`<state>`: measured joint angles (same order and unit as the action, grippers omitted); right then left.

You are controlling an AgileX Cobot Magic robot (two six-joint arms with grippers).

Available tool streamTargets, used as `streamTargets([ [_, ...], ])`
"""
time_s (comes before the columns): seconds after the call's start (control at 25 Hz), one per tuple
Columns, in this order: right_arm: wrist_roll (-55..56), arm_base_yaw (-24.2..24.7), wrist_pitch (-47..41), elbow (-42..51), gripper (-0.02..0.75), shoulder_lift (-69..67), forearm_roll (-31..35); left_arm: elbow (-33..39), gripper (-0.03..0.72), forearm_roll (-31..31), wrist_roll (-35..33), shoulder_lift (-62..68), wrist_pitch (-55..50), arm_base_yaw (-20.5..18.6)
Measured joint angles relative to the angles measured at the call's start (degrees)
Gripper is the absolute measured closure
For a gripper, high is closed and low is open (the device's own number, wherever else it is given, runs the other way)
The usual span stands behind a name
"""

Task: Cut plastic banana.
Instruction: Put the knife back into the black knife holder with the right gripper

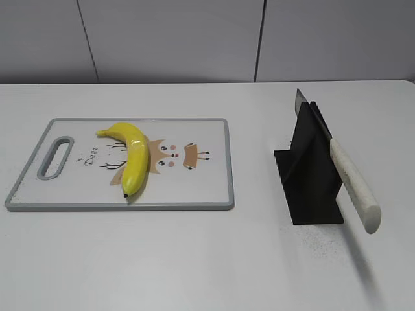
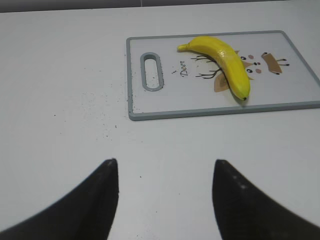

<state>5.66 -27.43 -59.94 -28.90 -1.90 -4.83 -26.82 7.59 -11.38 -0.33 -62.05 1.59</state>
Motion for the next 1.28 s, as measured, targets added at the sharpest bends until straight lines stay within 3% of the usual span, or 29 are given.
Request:
streamTargets([
  [0.16, 0.0, 3.0, 0.0, 0.0, 0.187, 2.0, 0.0, 0.0, 0.098, 0.0, 0.0, 0.0, 0.0, 0.0],
  [0.68, 0.0, 20.1, 0.0, 0.0, 0.206, 2.3, 0.4, 0.0, 0.099, 0.1, 0.0, 0.0, 0.0, 0.0],
  [1.28, 0.0, 20.7, 0.0, 0.0, 0.226, 2.3, 0.4, 0.0, 0.099, 0.1, 0.0, 0.0, 0.0, 0.0],
])
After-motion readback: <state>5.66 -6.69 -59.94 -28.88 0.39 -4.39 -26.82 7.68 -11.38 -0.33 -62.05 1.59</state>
